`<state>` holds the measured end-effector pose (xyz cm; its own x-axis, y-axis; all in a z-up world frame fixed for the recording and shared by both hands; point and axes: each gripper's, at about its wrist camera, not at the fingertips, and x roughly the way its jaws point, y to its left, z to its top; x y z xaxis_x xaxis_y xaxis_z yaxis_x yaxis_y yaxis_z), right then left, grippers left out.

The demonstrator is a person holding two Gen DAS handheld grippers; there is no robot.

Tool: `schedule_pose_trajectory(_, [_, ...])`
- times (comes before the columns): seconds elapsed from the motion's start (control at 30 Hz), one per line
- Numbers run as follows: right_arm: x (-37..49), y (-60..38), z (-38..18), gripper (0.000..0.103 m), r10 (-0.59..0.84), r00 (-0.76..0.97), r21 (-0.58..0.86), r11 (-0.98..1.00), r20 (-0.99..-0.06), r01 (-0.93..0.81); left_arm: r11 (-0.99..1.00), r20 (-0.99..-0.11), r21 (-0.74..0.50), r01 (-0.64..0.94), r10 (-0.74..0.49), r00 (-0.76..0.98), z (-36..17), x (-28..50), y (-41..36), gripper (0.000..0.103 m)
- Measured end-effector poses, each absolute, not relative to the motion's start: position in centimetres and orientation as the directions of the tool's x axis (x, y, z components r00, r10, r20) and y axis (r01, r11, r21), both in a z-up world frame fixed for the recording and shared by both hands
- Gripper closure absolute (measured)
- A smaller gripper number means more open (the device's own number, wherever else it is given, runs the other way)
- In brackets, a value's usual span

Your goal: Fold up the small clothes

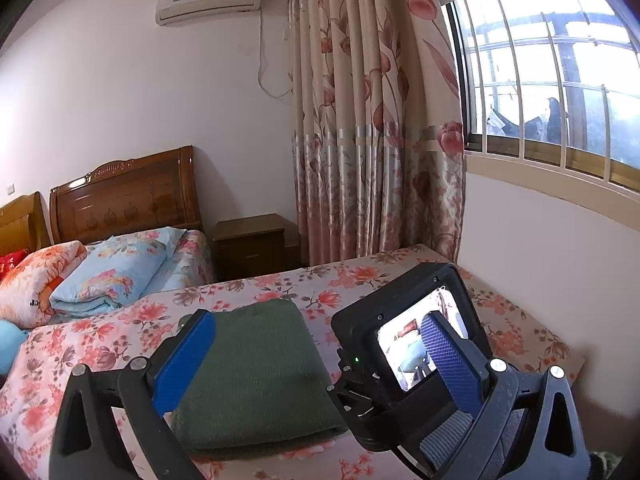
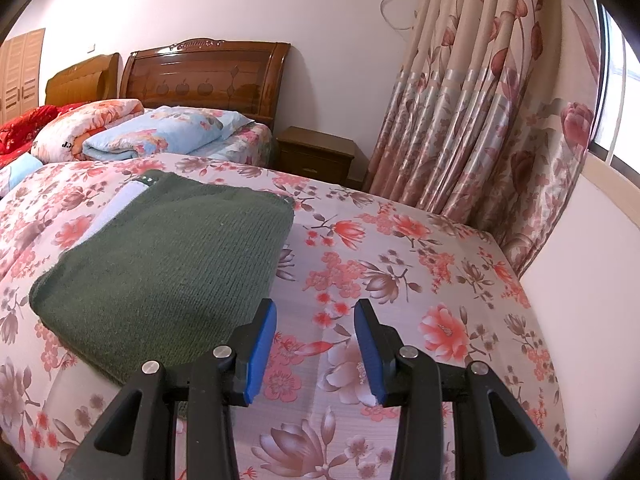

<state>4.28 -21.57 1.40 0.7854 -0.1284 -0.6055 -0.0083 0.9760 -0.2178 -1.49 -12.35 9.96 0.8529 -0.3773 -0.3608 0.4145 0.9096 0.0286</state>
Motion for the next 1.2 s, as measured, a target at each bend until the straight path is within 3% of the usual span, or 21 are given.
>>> schedule_pose_trajectory(0.4, [4.2, -21.6, 1.4, 0.062, -0.126, 0.783, -0.216, 0.976, -0.609, -0.011, 0.91, -0.366, 0.027, 0.414, -0.377, 0.851, 9.7, -1.4, -12.3, 0.0])
schedule_pose_trajectory(0.6, [4.2, -21.7, 1.3, 0.062, -0.123, 0.782, -0.209, 0.978, -0.61, -0.009, 0.923, -0.328, -0.02, 0.384, -0.369, 0.87, 10.4, -1.2, -10.2, 0.0])
schedule_pose_trajectory(1.2, [4.0, -22.4, 2.1, 0.062, -0.12, 0.786, -0.184, 0.983, -0.606, 0.008, 0.999, -0.355, -0.035, 0.018, -0.029, 0.934, 8.8, 3.1, -0.3, 0.0])
